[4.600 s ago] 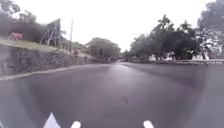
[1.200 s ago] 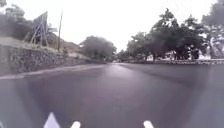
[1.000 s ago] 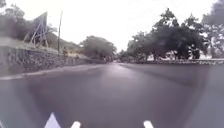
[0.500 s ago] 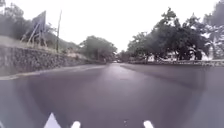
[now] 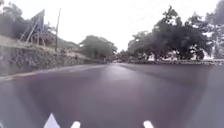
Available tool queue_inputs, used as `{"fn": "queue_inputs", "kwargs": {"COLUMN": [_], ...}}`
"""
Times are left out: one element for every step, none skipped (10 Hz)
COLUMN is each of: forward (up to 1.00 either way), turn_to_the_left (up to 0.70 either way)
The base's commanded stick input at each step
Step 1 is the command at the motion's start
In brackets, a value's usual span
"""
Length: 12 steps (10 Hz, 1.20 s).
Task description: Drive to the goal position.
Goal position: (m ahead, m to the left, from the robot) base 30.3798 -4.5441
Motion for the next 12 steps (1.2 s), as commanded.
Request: {"fn": "queue_inputs", "kwargs": {"forward": [0.7,0.7,0.7,0.7,0.7,0.7,0.7,0.7,0.7,0.7,0.7,0.7], "turn_to_the_left": [0.0,0.0,0.0,0.0,0.0,0.0,0.0,0.0,0.0,0.0,0.0,0.0]}}
